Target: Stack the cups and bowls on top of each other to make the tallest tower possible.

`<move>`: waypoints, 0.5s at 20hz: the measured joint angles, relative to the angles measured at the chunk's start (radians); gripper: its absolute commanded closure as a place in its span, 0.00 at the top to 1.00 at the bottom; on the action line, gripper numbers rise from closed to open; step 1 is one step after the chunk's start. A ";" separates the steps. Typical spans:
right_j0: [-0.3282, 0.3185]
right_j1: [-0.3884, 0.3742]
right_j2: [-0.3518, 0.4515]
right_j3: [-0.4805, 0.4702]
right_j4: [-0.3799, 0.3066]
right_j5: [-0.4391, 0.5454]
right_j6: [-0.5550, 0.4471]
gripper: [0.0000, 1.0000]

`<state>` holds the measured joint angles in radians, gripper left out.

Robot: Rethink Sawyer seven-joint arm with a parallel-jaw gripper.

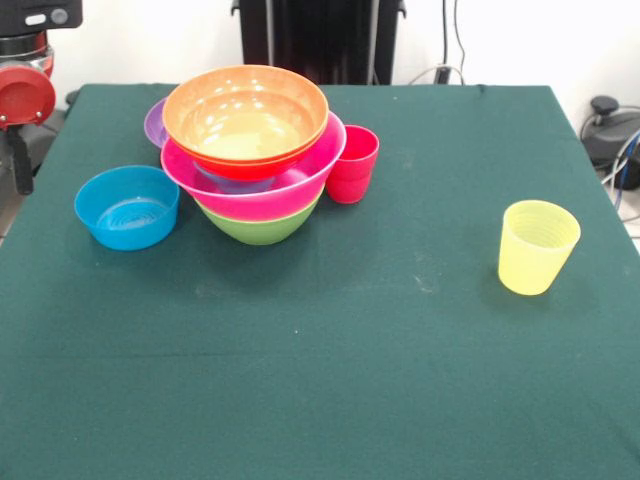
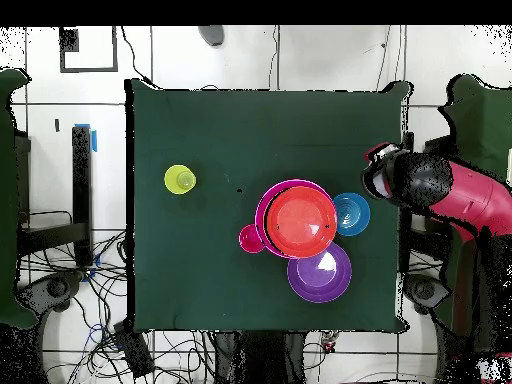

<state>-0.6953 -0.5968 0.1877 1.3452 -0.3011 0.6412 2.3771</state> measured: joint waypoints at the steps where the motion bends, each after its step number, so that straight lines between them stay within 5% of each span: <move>1: 0.001 0.000 0.000 0.000 0.000 0.000 0.000 1.00; 10: 0.007 0.003 0.000 0.000 0.000 0.000 0.000 1.00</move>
<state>-0.6879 -0.5942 0.1877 1.3453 -0.3009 0.6412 2.3771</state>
